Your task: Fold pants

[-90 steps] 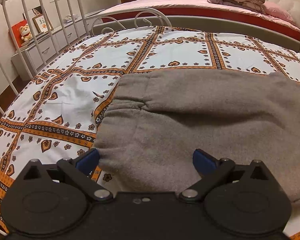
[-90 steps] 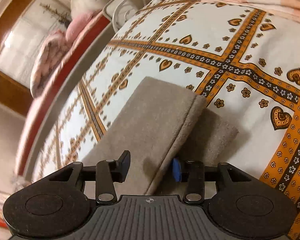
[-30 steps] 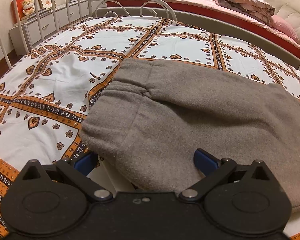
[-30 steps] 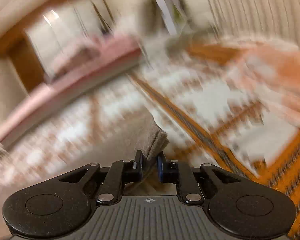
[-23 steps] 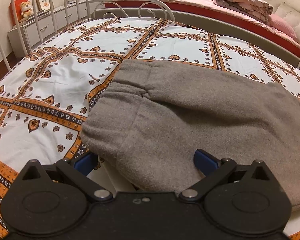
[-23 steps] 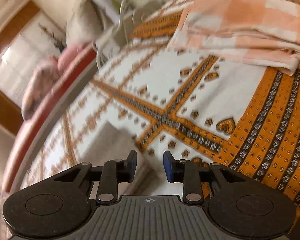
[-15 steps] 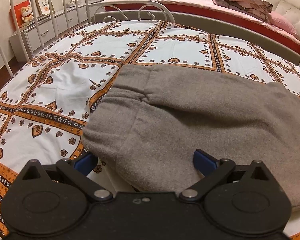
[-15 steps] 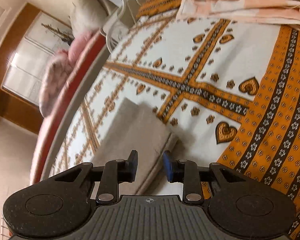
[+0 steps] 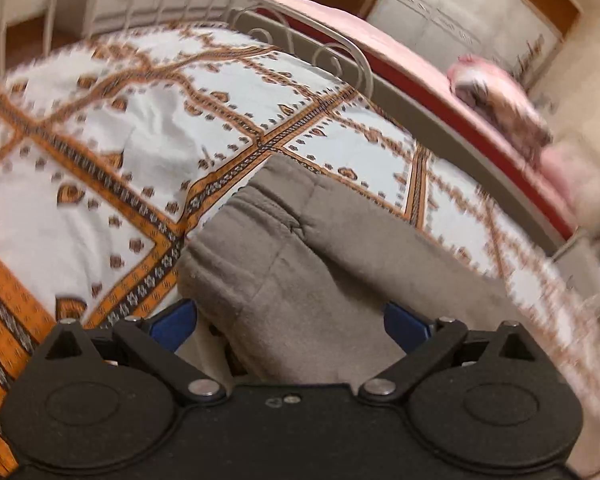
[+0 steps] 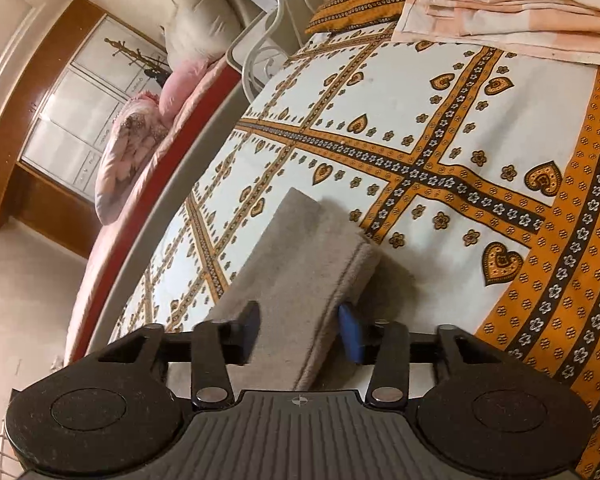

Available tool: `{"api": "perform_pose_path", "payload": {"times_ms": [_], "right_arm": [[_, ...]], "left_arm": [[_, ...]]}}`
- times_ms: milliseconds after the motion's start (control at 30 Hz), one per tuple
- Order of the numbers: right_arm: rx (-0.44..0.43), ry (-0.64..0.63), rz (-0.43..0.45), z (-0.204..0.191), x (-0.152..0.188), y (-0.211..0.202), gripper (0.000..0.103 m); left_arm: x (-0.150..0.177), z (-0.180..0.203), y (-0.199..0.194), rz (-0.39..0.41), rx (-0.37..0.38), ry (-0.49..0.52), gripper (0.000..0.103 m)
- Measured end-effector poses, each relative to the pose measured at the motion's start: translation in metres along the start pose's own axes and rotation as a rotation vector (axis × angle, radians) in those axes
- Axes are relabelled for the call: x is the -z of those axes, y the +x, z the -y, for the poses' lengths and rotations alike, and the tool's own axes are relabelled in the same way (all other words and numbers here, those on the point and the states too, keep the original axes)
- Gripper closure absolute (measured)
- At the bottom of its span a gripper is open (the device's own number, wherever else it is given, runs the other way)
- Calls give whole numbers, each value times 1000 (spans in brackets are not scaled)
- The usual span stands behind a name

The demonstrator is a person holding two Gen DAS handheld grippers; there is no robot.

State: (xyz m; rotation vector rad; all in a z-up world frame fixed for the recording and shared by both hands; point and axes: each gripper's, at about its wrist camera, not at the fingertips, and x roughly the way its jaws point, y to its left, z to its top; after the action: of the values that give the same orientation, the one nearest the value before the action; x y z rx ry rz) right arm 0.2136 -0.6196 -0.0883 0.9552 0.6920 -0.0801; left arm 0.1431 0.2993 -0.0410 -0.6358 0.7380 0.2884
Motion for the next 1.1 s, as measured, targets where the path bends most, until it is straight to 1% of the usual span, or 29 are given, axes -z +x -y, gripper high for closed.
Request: {"api": "perform_pose_path", "payload": {"times_ms": [33, 100, 133, 167, 200, 267, 400, 533, 633, 700, 767, 933, 1000, 1100], "right_arm": [[0, 0, 1, -1, 0, 0, 51], [1, -5, 1, -4, 1, 0, 50], [1, -6, 0, -5, 2, 0, 50], [0, -7, -1, -5, 3, 0, 49], [2, -8, -2, -5, 3, 0, 49], [5, -5, -1, -5, 3, 0, 49], [12, -2, -3, -5, 4, -1, 48], [16, -10, -5, -6, 6, -2, 48], [18, -14, -6, -6, 6, -2, 47], [20, -14, -7, -6, 7, -2, 47], [23, -15, -8, -6, 7, -3, 47], [36, -24, -11, -6, 9, -3, 47], [42, -28, -13, -8, 10, -3, 47], [48, -36, -16, -10, 12, -1, 47]], "left_arm": [[-1, -6, -2, 4, 27, -43, 11], [-2, -17, -8, 17, 94, -128, 18], [-3, -21, -8, 18, 124, -159, 35], [-3, -25, -8, 13, 119, -181, 49], [-4, -27, -7, 6, 98, -185, 53], [-3, -34, -5, -1, 108, -216, 58], [-4, -34, -8, 5, 109, -215, 58], [-4, -31, -7, 2, 34, -176, 58], [-4, -30, -6, 8, 20, -160, 58], [-3, -26, -1, -9, 25, -135, 74], [-3, -20, 3, -15, -22, -74, 82], [-1, -3, 8, -2, -98, 85, 82], [0, 1, 9, 0, -112, 108, 81], [-1, 0, 10, 6, -109, 106, 82]]}}
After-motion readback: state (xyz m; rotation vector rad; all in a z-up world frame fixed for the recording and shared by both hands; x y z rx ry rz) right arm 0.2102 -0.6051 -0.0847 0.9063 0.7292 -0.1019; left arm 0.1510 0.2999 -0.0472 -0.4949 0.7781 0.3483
